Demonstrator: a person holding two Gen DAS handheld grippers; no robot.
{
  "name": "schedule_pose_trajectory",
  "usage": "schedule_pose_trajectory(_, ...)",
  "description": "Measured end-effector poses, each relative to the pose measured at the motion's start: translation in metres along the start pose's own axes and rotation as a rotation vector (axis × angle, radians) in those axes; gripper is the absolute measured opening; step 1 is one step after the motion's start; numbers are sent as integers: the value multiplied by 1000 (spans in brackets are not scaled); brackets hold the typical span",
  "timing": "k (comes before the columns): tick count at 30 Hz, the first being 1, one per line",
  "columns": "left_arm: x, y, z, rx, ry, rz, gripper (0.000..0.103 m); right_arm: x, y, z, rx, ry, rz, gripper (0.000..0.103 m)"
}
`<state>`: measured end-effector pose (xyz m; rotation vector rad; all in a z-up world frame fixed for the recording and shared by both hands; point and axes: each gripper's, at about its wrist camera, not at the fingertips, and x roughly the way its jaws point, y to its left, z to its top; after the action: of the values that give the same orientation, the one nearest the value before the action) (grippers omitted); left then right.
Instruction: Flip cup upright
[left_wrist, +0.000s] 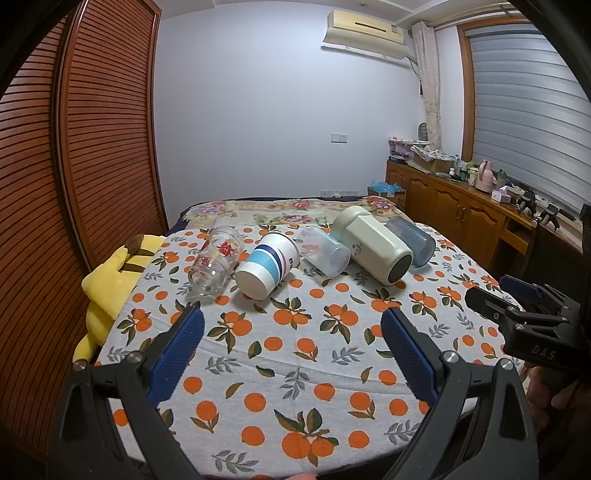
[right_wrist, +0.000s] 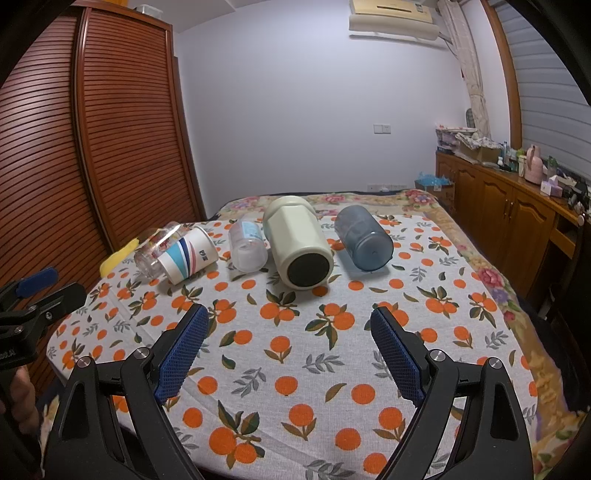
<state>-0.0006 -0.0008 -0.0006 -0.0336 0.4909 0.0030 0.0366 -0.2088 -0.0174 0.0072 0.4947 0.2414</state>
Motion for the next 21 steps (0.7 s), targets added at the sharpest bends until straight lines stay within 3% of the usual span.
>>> schedule_pose_trajectory(21, -6, -5, 1, 8, -4, -3, 97, -2, 1, 0, 0, -1, -2, 91)
